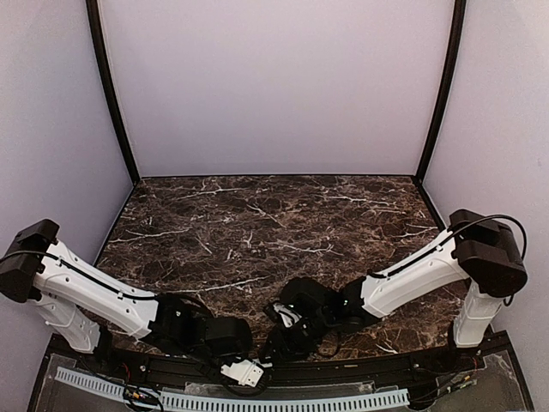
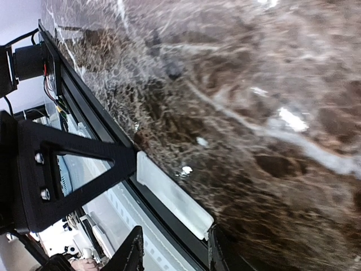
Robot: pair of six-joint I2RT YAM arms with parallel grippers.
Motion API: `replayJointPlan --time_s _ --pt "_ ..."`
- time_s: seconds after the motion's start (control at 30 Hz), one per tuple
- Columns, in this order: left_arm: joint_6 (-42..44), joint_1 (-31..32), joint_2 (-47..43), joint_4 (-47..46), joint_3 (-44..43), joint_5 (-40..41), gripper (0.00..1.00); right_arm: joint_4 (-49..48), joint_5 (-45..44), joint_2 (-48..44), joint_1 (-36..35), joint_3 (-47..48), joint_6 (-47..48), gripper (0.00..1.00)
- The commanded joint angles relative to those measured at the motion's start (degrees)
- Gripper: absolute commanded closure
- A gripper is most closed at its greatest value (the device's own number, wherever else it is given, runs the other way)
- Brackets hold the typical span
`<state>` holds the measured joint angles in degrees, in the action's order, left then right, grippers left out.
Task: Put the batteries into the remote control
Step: Pick up the battery cover from the corner of the board.
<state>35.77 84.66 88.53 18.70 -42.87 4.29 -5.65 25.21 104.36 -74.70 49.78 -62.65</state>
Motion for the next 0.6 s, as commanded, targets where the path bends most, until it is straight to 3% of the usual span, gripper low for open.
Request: replayJointPlan --time_s 0.0,0.37,0.57 --pt "-0.9 -0.5 3.7 -3.1 0.3 0.9 0.96 2.2 -3.5 -1.7 1.3 -3.0 -0.7 0.63" --pt "-2.1 -0.4 7.3 -6.5 -1.2 0.2 0.97 -3.9 -0.6 -1.7 1.6 -5.4 -1.4 0.64" --pt "-2.4 -0.4 7.3 -7.3 -0.4 1.4 0.98 -9.3 2.2 -1.7 2.2 -6.5 -2.8 0.71"
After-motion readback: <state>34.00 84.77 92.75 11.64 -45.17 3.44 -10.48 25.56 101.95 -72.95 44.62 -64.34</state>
